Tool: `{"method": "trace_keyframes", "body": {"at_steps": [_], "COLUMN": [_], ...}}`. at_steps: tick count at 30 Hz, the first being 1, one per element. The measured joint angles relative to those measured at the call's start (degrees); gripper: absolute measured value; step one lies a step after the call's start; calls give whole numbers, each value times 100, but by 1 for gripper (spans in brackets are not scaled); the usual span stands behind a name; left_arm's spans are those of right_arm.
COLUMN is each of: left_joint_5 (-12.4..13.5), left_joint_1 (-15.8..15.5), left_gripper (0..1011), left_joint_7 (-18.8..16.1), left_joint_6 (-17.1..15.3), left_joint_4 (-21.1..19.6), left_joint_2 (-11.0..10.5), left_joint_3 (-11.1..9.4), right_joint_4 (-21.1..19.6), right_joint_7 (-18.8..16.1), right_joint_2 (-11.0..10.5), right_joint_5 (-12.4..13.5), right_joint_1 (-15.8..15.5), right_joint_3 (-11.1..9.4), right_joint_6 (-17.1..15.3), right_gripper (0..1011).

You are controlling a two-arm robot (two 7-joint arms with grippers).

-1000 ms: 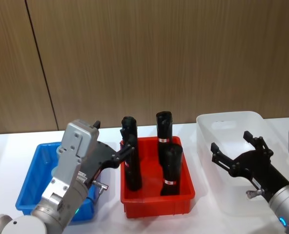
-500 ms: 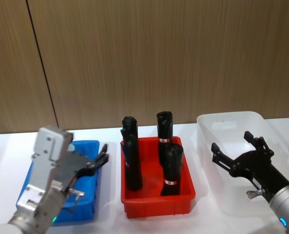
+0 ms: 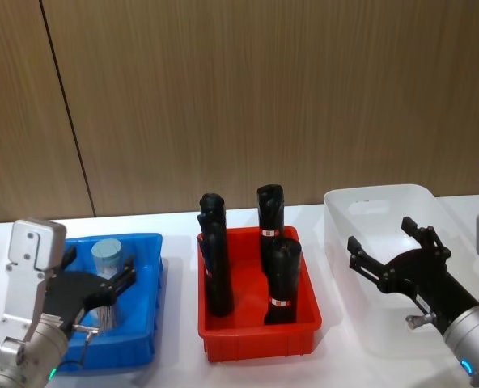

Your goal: Pick the cotton swabs from the blue box and place them into the white box.

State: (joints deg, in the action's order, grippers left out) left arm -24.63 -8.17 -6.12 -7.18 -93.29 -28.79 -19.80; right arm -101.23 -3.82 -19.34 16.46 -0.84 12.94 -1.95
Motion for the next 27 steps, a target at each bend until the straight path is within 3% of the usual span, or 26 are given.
{"method": "trace_keyframes", "body": {"at_steps": [17, 27], "left_joint_5": [-382, -485], "left_joint_1": [-395, -549], "left_gripper": [1003, 1003], "left_joint_7": [340, 307], "left_joint_6": [-415, -635], "left_joint_4": [724, 971], "left_joint_2": [154, 260], "left_joint_3": [166, 210], "right_joint_4": [0, 0], "right_joint_7": [0, 0], "right_joint_2": [0, 0], "right_joint_5": [0, 0], "right_joint_1": [0, 0], "right_joint_3": [0, 0], "right_joint_6": [0, 0], "right_gripper": [1002, 1002]}}
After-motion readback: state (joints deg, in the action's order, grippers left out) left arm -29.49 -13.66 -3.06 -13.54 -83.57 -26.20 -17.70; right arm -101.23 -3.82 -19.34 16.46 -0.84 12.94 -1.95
